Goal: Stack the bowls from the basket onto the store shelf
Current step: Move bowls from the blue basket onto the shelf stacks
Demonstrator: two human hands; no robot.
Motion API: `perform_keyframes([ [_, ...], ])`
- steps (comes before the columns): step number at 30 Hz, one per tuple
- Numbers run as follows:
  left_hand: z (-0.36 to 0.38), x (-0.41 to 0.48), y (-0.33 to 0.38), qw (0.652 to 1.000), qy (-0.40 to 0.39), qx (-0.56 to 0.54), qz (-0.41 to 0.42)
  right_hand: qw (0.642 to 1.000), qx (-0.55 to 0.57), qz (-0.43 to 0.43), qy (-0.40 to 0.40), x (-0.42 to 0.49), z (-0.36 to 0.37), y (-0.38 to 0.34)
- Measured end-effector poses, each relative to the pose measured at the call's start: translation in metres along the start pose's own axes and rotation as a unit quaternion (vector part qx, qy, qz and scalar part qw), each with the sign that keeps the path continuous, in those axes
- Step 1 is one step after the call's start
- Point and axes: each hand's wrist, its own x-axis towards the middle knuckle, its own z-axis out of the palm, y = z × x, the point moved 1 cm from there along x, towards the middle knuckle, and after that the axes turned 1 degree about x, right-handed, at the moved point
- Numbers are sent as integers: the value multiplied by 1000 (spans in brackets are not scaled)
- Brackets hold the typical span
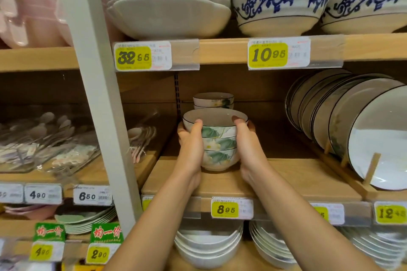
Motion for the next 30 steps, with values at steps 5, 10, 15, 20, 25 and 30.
perform_keyframes([
  [5, 15, 22, 4, 998, -14, -45, -49, 999, -24, 29, 22, 36, 7, -1],
  [10, 22, 37, 18, 996, 2, -18, -86, 998, -50, 30, 20, 58, 11, -9],
  [15, 18, 52, 25, 995, -17, -20, -99, 999, -47, 21, 6, 77, 12, -12],
  [20, 20, 60, 24, 995, -28, -17, -95, 999, -28, 22, 3, 87, 13, -14],
  [25, 20, 60, 25, 995, -20, -2, -99, 999, -24, 25, -3, 87, 12, -15],
  [30, 21, 53, 30, 997, -17, -1, -79, 999, -35, 16, -1, 80, 11, -18],
])
